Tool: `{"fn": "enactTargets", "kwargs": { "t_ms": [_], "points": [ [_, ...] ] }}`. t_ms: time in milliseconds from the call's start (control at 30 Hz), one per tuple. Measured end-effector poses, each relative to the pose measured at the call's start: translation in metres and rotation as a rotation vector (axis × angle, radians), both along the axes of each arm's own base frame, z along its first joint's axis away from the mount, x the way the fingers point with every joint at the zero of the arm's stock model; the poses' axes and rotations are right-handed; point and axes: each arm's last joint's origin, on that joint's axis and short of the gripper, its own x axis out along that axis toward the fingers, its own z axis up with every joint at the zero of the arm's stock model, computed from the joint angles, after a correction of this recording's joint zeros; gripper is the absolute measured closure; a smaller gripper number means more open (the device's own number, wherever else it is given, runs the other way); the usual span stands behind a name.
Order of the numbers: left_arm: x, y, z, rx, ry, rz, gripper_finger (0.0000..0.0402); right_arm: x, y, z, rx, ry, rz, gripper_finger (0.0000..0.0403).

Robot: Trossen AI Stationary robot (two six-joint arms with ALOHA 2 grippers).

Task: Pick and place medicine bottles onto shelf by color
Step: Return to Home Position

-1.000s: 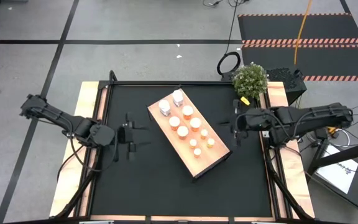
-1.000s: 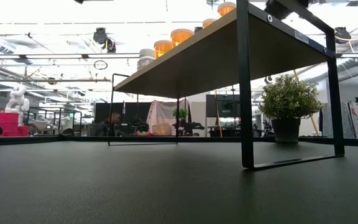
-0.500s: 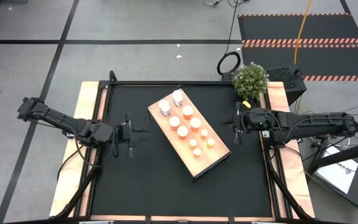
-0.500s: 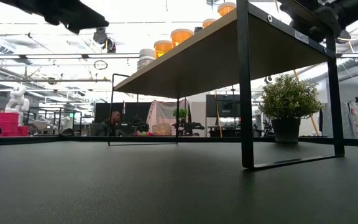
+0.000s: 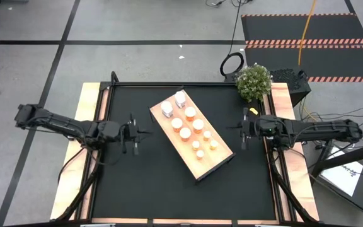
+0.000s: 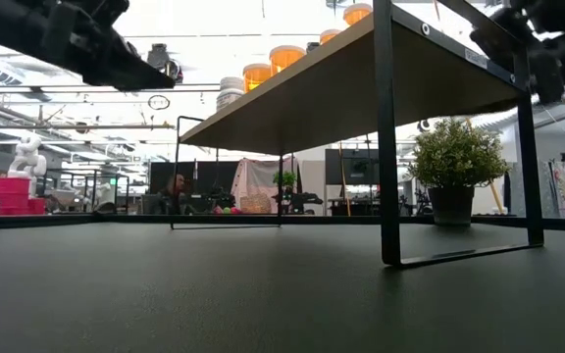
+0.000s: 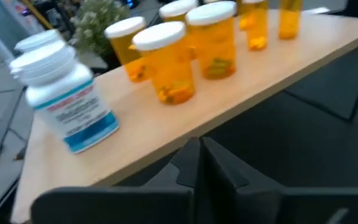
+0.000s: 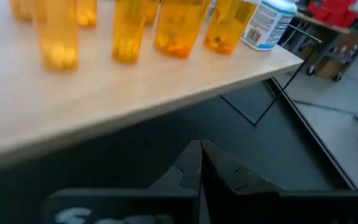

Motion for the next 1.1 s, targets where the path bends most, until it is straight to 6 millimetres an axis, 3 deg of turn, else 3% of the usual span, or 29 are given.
{"fn": "enactTargets", "kwargs": {
  "t_ms": [333, 700, 1100],
  "points": [
    [-0.002, 0.012, -0.012, -0.036, -0.042, 0.077, 0.0396, -0.011, 0.000, -0.028, -0.046, 0.019, 0.013, 0.0403],
    [-0.015, 0.016, -0.042, -0.038, -0.154, -0.030, 0.0397, -0.017, 0.002, -0.040, -0.024, -0.051, 0.063, 0.0403],
    [-0.026, 0.022, -0.057, -0.054, -0.216, -0.079, 0.0396, -0.018, 0.003, -0.041, -0.017, -0.175, 0.105, 0.0403]
  ]
}}
